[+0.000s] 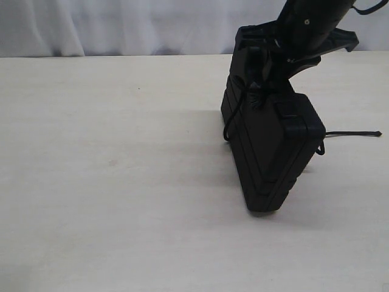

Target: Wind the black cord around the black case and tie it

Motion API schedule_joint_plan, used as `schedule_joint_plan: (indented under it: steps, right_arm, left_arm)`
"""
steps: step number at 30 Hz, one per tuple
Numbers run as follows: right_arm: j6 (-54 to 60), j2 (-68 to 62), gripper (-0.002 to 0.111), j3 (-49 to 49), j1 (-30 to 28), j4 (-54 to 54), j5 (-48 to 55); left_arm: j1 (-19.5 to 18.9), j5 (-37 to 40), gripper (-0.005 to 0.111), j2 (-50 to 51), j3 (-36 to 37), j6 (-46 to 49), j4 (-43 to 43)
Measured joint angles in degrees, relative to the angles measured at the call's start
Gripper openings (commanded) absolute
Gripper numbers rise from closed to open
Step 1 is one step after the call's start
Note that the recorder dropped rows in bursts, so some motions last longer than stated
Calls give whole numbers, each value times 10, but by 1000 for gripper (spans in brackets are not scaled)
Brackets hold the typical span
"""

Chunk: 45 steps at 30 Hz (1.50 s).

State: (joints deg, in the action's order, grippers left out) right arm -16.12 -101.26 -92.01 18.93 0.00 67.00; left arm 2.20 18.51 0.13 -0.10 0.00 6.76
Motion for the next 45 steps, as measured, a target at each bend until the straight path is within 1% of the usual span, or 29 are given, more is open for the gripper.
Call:
schedule_joint_plan:
  steps: [16,19,23,45]
  right_arm:
    - [0,0,4,0,0,0,0]
    - [0,0,4,0,0,0,0]
    - [0,0,4,0,0,0,0]
    - [0,0,4,0,0,0,0]
  left_arm:
    - [0,1,0,0,0,0,0]
    - [0,1,0,0,0,-27,0]
    - [0,2,0,0,0,-40,0]
    - [0,3,0,0,0,-26,0]
